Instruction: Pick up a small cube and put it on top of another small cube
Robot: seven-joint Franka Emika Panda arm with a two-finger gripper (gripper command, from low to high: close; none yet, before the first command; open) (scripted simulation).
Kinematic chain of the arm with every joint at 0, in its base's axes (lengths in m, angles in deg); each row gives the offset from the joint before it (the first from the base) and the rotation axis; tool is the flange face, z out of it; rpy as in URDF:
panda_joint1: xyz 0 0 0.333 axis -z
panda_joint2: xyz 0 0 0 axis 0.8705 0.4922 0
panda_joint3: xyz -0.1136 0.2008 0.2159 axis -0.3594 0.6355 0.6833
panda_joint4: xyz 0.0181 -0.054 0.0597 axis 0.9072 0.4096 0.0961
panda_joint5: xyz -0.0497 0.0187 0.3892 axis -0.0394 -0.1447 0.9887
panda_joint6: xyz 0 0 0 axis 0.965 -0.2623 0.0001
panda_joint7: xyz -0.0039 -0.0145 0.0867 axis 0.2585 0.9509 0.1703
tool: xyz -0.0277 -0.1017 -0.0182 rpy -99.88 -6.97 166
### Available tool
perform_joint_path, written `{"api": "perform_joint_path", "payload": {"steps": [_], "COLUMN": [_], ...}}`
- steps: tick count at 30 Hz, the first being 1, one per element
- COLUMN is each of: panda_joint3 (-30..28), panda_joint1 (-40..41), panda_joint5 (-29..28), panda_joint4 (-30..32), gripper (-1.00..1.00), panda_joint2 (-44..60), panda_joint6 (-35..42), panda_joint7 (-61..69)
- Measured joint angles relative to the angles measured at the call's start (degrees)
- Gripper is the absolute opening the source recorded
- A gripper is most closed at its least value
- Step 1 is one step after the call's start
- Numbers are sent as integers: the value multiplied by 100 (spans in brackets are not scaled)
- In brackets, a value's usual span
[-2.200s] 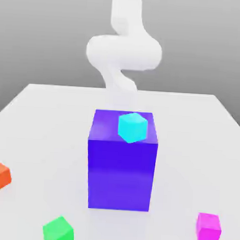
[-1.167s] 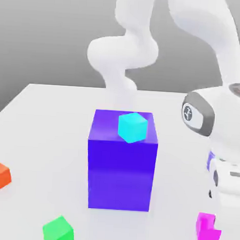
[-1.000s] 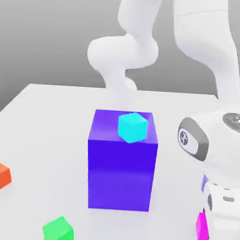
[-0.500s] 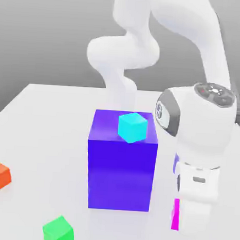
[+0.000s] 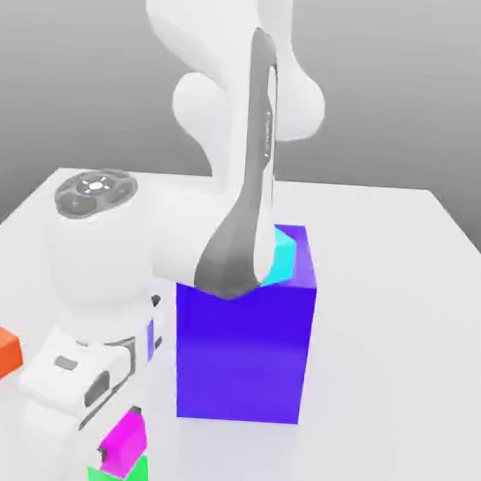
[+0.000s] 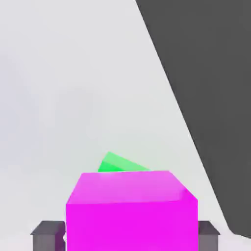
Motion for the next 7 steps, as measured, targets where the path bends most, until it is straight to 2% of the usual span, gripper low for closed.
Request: {"api": "perform_joint_path", "payload": {"steps": [3,7], "panda_joint3": [14,-170], "panda_joint1": [29,-86], "panda_joint5": [10,-367], "panda_joint4": [-3,41], "gripper": [100,100], "panda_joint2": [24,-631], "panda_joint6": [-33,551], "panda_joint7": [16,-249]}}
